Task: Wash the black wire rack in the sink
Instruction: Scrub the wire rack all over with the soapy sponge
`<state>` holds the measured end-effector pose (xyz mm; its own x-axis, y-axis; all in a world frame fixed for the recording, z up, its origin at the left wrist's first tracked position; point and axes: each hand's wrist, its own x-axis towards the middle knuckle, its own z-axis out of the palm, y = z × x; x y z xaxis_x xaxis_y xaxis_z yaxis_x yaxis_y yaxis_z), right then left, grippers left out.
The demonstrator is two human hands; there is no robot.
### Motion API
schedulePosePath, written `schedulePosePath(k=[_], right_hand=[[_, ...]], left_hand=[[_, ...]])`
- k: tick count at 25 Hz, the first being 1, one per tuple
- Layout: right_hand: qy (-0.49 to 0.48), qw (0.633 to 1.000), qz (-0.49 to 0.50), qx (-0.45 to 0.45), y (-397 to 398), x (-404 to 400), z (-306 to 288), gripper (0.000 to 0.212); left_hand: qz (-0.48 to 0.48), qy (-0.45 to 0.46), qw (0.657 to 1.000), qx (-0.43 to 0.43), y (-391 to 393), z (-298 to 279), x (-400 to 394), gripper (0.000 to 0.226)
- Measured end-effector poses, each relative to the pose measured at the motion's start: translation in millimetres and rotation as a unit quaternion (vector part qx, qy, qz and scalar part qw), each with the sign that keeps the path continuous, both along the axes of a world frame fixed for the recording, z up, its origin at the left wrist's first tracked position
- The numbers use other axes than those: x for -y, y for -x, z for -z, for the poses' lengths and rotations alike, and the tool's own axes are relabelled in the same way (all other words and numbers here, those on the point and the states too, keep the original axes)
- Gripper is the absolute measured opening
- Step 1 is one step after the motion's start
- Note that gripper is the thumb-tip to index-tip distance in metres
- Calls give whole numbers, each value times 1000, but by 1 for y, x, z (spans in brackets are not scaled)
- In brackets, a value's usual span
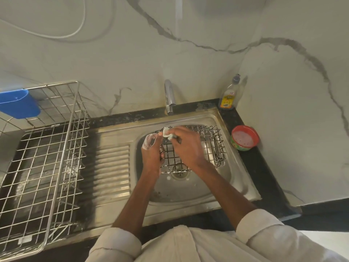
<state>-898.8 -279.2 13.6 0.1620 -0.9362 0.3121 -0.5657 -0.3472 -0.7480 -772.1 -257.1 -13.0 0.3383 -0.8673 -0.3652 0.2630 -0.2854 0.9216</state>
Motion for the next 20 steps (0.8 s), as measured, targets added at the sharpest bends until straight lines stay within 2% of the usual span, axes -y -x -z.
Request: schedulePosePath(k=[1,3,5,7,9,12,14,15,16,18,20], right_hand=[[-13,999,36,17,10,5,0,31],[-56,983,173,13,45,21,6,33],[-122,948,290,-54,87,33,15,35],[-163,924,334,-94,99,34,23,38],[-121,943,302,-74,76,22,24,40],[-20,991,125,-41,11,-11,12,43],[-17,1000,14,1,-18,-22,2,38],[-57,997,-8,44,-21,-21,-2,36],[-114,990,-6,88,-17,-16,-5,34],[-172,977,85,91,5,0,-3,33],[-169,962,214,-20,43,18,3,36]], left_hand=[[2,0,1000,1,0,-1,-1,17],[-6,-6,1000,-8,-4,-3,-4,20],[-13,-10,1000,-10,-6,-2,-5,29],[-13,-8,1000,-14,-7,3,-4,29],[-14,-5,1000,-27,-2,6,-1,17],[-10,2,1000,-1,7,9,4,17],[-17,18,1000,-2,9,11,5,24],[-20,19,1000,-5,9,11,5,29],[-23,13,1000,-8,8,12,5,35],[-25,-4,1000,-18,3,13,4,44],[-28,-16,999,-27,0,11,3,46]])
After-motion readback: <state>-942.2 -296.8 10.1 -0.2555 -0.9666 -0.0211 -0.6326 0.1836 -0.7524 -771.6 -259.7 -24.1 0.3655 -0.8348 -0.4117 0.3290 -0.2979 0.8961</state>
